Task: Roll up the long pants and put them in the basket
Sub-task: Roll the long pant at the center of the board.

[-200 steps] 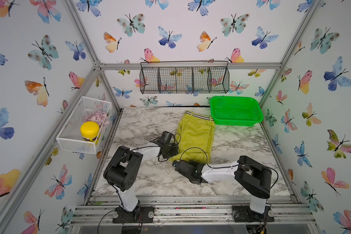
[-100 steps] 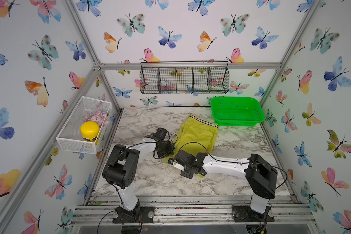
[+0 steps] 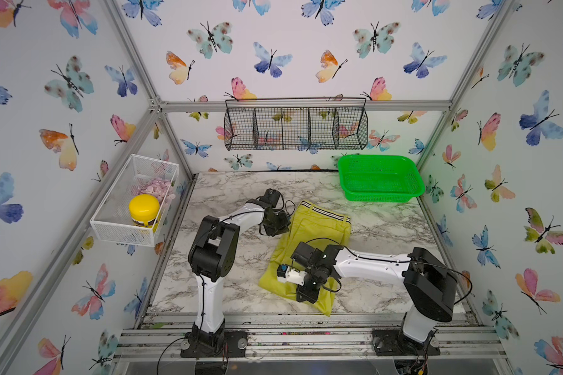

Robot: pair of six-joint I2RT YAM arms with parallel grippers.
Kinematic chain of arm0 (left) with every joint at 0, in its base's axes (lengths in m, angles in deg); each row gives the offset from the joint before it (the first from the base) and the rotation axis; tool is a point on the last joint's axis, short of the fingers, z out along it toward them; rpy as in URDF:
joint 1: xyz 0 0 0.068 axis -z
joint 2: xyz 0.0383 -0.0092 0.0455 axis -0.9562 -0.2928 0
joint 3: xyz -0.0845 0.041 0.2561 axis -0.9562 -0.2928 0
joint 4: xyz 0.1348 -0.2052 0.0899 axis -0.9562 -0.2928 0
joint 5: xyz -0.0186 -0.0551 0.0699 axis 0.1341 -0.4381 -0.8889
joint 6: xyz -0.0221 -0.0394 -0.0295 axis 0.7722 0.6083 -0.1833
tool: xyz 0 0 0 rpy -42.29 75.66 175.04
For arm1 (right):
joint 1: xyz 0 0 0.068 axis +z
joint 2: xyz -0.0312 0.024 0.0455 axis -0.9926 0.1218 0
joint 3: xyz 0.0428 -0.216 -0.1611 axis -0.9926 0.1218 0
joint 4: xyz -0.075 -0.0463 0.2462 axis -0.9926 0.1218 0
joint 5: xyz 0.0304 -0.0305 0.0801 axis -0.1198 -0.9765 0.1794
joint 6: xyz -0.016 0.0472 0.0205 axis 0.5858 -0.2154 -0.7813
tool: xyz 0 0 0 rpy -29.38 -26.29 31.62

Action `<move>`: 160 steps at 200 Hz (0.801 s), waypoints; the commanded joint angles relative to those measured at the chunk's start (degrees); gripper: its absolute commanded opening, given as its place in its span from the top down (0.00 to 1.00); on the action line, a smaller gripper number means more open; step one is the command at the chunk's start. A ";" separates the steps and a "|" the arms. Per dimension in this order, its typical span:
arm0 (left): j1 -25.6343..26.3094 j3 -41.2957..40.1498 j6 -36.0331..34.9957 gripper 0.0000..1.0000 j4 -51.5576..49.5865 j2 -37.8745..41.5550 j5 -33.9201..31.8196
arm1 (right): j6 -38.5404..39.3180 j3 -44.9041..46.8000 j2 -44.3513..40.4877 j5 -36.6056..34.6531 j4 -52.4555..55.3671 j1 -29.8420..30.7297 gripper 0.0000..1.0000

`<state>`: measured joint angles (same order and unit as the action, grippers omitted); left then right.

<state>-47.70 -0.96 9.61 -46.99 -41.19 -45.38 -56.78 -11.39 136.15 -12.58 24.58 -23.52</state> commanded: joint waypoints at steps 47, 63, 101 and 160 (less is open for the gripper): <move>3.99 -8.64 0.73 1.00 1.85 -0.33 5.43 | -4.72 1.19 -2.18 18.73 -6.86 -11.00 0.96; 4.12 -10.42 0.38 1.00 2.18 -0.04 5.07 | -4.27 -0.25 -1.26 17.66 -5.76 -12.94 0.96; 4.12 -13.73 -0.27 1.00 2.29 0.35 4.25 | -2.07 -1.70 1.48 9.05 -1.56 -17.79 0.96; 2.15 -16.41 0.38 1.00 3.80 4.78 2.71 | -2.24 0.32 5.40 -2.62 -3.07 -23.27 0.96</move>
<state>-44.77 -13.18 8.85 -33.72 -37.25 -43.02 -59.49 -11.91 138.83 -4.89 22.09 -45.23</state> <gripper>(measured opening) 0.120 0.081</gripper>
